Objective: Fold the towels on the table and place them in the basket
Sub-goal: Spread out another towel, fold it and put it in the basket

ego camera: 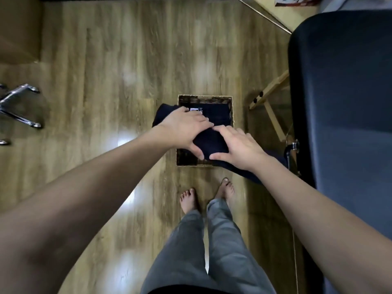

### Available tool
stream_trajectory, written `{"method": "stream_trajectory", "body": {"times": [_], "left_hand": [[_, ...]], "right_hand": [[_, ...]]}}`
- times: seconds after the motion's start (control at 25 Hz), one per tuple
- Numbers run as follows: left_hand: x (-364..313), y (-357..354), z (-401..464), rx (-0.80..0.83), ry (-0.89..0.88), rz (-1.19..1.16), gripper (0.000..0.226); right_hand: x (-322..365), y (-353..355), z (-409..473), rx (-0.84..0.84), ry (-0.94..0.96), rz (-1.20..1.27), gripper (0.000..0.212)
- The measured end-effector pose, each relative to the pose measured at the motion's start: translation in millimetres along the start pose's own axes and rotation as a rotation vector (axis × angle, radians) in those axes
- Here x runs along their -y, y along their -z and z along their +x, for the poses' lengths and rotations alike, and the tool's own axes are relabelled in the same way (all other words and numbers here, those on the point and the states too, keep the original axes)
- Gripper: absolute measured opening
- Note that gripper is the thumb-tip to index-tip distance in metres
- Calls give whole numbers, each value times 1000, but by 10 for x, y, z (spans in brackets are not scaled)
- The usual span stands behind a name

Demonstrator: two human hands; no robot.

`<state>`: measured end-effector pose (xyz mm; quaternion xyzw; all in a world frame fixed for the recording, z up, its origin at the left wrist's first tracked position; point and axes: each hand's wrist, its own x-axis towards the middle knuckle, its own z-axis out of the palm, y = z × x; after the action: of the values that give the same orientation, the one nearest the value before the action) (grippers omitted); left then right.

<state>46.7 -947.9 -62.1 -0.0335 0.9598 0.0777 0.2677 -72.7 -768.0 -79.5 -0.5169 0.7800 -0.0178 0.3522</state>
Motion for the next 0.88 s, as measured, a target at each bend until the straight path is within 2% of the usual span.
{"method": "stream_trajectory", "body": {"times": [0.16,0.2,0.36,0.48,0.6,0.72,0.88], "left_hand": [[-7,-151,297,133,35,-12,135],[-6,-183,383,142,38,-36,133],[-15,-376,577,85,62,-208,99],[61,-550,659,84,63,-293,94],[245,-886,827,48,56,-276,91],[395,-1410,1035,-40,103,-328,95],[436,-2359,1471,-130,164,-471,95]], "right_hand": [[-150,75,225,58,100,-109,80],[-219,84,275,53,108,-104,79],[-451,8,436,74,150,-123,78],[-587,-102,617,108,139,-109,96],[-840,-292,847,173,10,-152,121],[-1022,-656,1119,128,-104,-201,106],[-1256,-1356,1556,11,-134,-252,89]]}}
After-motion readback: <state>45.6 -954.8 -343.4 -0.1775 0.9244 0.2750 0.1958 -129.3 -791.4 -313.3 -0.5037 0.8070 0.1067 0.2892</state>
